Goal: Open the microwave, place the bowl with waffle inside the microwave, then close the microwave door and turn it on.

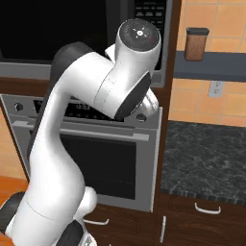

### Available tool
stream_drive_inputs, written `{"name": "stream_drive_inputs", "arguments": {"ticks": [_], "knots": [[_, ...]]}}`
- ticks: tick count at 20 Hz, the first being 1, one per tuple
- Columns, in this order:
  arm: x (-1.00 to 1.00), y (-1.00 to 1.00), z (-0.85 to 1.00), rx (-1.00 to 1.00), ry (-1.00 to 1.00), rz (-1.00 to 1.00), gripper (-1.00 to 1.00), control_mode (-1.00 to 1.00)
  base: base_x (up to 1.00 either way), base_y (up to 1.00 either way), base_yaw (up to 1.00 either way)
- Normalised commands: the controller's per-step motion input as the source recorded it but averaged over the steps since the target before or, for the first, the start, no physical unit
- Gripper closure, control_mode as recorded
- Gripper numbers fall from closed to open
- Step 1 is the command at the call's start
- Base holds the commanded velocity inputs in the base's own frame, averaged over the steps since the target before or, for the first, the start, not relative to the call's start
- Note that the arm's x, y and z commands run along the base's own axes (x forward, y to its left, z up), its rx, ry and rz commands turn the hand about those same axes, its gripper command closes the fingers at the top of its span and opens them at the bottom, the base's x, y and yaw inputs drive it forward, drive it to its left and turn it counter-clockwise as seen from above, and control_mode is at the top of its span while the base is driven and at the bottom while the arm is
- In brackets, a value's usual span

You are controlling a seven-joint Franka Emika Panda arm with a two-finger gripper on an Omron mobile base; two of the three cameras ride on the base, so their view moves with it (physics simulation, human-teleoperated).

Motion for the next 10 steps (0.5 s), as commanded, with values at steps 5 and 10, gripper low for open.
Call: {"name": "stream_drive_inputs", "arguments": {"ticks": [5,10], "knots": [[0.61,0.00,-0.48,0.33,-0.41,0.06,-1.00,-1.00,0.00,0.00,0.00],[0.42,0.10,-0.45,0.00,-0.69,0.00,-1.00,-1.00,0.00,0.00,0.00]]}}
